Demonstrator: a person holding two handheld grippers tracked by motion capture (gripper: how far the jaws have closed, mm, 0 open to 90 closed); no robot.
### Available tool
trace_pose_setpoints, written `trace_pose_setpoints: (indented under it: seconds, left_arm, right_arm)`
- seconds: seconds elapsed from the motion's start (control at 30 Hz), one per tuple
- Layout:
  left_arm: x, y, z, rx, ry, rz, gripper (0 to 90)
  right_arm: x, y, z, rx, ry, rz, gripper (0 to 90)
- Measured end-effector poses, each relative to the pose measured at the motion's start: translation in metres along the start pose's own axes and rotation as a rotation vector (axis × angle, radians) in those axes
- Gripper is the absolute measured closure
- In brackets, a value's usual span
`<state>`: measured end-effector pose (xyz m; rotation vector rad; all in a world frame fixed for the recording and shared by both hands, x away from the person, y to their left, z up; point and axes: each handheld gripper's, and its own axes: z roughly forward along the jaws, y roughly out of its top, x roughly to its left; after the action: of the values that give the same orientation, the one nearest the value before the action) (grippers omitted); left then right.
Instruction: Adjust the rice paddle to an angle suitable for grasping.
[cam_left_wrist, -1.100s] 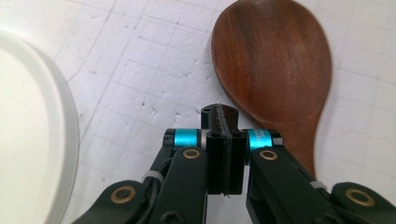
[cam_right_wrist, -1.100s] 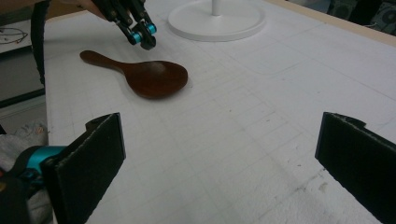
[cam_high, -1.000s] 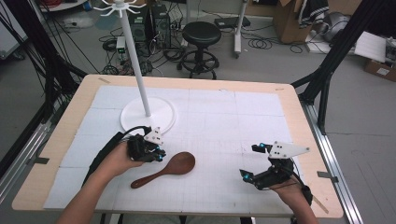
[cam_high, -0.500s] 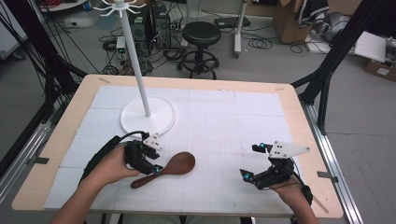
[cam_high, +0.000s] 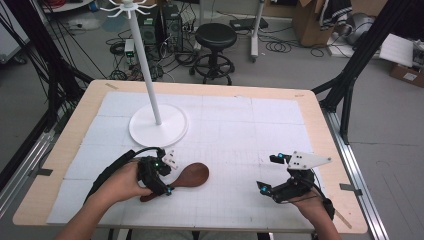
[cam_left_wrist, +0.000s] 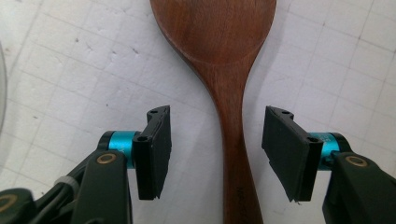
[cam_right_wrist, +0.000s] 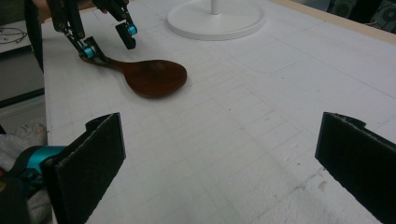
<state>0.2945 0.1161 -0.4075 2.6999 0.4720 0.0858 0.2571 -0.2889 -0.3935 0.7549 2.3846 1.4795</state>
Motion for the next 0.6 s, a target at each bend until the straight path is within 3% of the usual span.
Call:
trace_pose_setpoints:
  seconds: [0.33, 0.6]
  left_arm:
    - [-0.001, 0.003, 0.009, 0.064, -0.023, 0.007, 46.1]
    - [-0.002, 0.005, 0.011, 0.106, -0.031, -0.026, 55.2]
  right_arm:
    - [0.0, 0.0, 0.0, -0.001, 0.0, 0.0, 0.6]
    - [0.0, 0.0, 0.0, 0.0, 0.0, 0.001, 0.6]
